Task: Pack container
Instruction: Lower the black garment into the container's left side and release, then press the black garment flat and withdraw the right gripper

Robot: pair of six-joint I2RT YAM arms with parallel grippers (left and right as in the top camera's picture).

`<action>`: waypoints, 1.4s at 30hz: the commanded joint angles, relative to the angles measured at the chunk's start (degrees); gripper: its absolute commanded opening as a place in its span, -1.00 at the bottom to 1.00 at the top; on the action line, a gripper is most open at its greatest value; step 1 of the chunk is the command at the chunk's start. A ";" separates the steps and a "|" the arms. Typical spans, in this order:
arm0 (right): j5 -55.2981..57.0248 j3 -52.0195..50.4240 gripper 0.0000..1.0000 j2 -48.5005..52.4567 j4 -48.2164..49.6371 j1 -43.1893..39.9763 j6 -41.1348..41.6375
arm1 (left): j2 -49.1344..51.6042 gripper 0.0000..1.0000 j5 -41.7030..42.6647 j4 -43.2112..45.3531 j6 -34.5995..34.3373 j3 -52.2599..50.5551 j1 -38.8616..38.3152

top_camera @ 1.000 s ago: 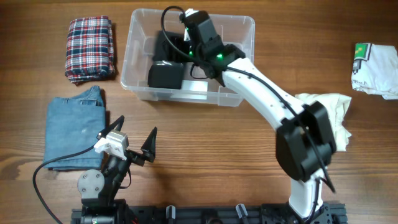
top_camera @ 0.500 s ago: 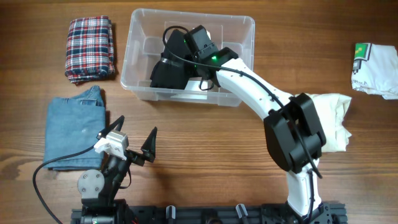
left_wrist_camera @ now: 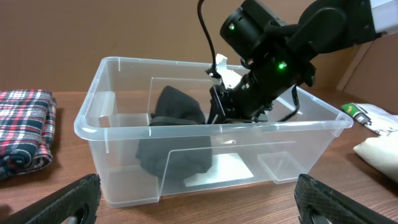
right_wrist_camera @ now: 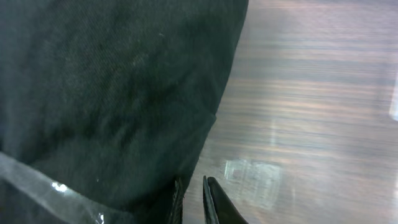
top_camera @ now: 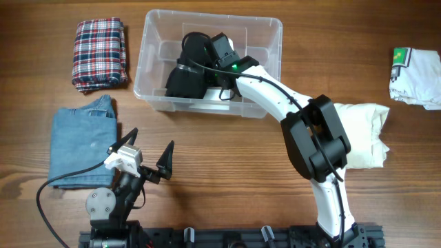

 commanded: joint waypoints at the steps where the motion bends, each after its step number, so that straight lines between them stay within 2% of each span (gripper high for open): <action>1: -6.60 0.09 -0.76 0.66 2.21 -0.02 0.68 | -0.46 0.99 -0.11 0.13 0.70 -0.37 0.46; 8: -9.79 0.09 -0.75 0.68 3.89 -0.02 0.37 | -0.46 1.00 -0.13 0.13 0.70 -0.37 0.46; 11: -13.92 0.09 -0.74 0.68 6.19 -0.02 -4.66 | -0.46 0.99 -0.11 0.13 0.68 -0.37 0.46; 21: -12.41 0.09 -0.63 0.68 6.73 -0.04 -19.08 | -0.46 1.00 -0.11 0.13 0.70 -0.37 0.46; 25: -11.76 0.09 -0.61 0.68 6.82 -0.55 -18.75 | -0.46 1.00 -0.11 0.13 0.70 -0.37 0.46; 26: -10.27 0.09 -0.61 0.66 6.43 -0.68 -16.87 | -0.46 0.99 -0.11 0.13 0.70 -0.37 0.46; 27: -4.85 0.09 -0.61 0.44 5.33 -0.90 -10.01 | -0.46 1.00 -0.11 0.13 0.70 -0.37 0.46; 28: -2.78 0.09 -0.61 0.33 5.18 -0.90 -8.15 | -0.46 0.99 -0.11 0.13 0.70 -0.37 0.46; 34: 0.50 0.59 -0.60 -0.44 7.34 -1.22 -7.82 | -0.46 0.99 -0.11 0.13 0.70 -0.37 0.46; 38: 0.52 0.50 -0.60 -0.04 7.61 -1.31 -0.61 | -0.46 0.99 -0.11 0.13 0.70 -0.37 0.46; 42: 0.50 0.50 -0.60 2.19 9.42 -1.25 -0.63 | -0.46 0.99 -0.11 0.13 0.70 -0.37 0.46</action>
